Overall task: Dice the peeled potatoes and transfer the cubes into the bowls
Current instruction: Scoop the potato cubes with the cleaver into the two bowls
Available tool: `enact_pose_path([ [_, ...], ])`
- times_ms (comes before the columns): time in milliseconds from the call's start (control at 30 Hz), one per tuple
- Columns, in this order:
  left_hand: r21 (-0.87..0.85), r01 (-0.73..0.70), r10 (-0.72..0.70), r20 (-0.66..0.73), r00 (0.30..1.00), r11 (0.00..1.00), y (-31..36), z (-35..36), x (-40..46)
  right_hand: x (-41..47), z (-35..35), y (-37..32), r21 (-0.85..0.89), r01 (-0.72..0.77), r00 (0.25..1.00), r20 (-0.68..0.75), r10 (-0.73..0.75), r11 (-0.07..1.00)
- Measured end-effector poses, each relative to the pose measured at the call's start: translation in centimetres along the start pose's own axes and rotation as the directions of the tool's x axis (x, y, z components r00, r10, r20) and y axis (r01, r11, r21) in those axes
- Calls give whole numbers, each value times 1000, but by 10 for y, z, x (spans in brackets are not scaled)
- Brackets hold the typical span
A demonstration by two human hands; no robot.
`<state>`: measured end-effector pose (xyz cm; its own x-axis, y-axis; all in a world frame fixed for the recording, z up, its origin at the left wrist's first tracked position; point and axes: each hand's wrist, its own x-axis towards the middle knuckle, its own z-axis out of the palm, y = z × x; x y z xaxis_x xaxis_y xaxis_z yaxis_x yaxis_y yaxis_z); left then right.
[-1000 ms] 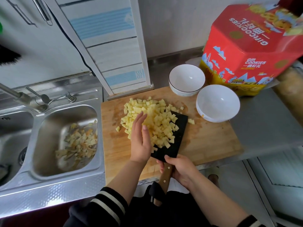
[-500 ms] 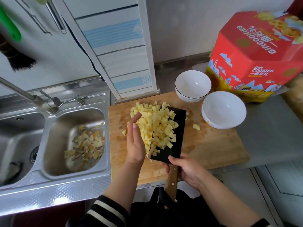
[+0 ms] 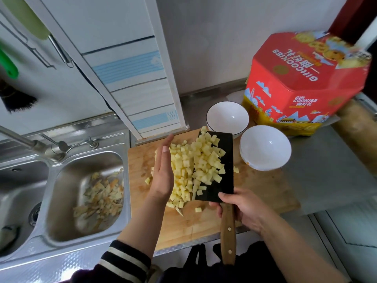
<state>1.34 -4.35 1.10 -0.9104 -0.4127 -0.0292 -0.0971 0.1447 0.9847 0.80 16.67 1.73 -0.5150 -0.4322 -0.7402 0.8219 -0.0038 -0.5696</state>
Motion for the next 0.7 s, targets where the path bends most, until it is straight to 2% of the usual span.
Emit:
enact_pose_path([
  [100,42,-2,-1,76,997,999,13,13,15,-5,-11,-15,56,-18,1000,-19,19,998],
  [300,120,41,-65,204,977,992,32,45,53,-10,-32,-45,55,-17,999,-47,20,998],
  [467,222,24,-97,323,941,975,44,79,90,-5,-49,-69,-15,-8,994,-110,6,1000],
  [700,151,93,-150,426,892,984,46,95,118,6,-55,-102,-30,-13,990,-139,9,999],
])
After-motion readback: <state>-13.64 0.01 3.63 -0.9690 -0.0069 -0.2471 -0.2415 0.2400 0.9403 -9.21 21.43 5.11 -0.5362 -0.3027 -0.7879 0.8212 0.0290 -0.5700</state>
